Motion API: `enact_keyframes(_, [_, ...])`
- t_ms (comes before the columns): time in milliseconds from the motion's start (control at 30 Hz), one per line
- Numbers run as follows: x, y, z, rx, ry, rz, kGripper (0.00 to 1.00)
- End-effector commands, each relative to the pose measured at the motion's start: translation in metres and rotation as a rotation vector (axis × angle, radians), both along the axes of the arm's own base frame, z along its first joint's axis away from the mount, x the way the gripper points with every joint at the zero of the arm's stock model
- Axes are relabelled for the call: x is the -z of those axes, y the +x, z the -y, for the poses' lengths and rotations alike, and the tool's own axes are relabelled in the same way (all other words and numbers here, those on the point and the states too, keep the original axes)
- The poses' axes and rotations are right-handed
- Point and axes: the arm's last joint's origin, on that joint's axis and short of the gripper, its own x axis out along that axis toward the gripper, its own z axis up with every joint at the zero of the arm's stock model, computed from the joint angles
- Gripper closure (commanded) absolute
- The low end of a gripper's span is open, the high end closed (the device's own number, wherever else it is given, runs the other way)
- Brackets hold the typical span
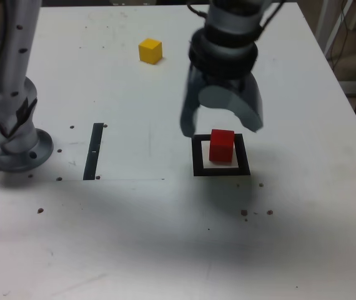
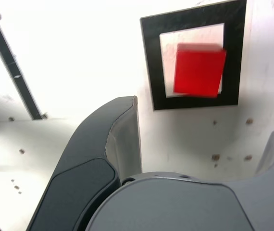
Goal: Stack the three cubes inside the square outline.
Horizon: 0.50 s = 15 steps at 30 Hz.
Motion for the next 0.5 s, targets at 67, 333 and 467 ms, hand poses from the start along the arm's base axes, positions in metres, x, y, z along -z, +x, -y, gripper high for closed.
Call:
enact_keyframes(67, [-0.022, -0.018, 0.009, 0.010, -0.004, 0.026, 0.00])
enact_keyframes(333, [-0.031, -0.041, 0.023, 0.018, 0.003, 0.010, 0.00])
enact_keyframes(467, [-0.026, -0.042, 0.031, 0.019, 0.010, -0.005, 0.00])
